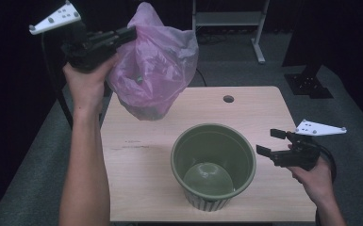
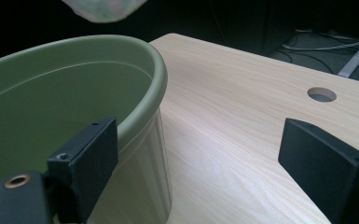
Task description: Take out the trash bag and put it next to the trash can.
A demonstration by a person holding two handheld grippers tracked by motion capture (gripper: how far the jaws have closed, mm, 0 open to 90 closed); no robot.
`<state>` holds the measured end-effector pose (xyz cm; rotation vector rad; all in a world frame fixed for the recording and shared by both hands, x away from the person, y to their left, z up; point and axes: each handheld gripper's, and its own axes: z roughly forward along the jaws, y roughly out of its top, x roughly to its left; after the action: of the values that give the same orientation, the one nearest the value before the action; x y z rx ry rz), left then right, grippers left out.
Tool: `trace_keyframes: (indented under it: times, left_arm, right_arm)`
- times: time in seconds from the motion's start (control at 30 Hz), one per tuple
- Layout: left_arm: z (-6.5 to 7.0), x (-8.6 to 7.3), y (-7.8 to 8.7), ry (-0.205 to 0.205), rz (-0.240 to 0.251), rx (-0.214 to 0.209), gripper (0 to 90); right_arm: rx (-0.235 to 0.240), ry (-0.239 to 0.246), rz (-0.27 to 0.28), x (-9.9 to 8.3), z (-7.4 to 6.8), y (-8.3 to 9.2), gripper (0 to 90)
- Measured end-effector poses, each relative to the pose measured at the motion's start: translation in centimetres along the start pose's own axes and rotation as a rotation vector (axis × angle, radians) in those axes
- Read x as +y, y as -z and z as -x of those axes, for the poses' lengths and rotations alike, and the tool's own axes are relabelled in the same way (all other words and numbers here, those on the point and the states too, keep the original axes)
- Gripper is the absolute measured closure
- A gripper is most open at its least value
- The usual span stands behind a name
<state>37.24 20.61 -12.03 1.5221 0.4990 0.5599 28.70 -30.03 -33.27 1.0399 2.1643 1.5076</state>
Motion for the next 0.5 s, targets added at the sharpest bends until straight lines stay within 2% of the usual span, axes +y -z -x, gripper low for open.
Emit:
trace_keyframes:
  times: [0.23,0.5]
  left_arm:
    - [-2.0,-5.3,-1.0,0.057,-0.025,0.037,89.4]
    - [-2.7,-9.8,-2.6,0.106,-0.05,0.048,89.3]
  right_arm:
    - [-0.004,-0.007,-0.001,-0.2,0.2,0.2,11.0]
    - [-0.008,-0.008,0.001,-0.3,0.4,0.3,11.0]
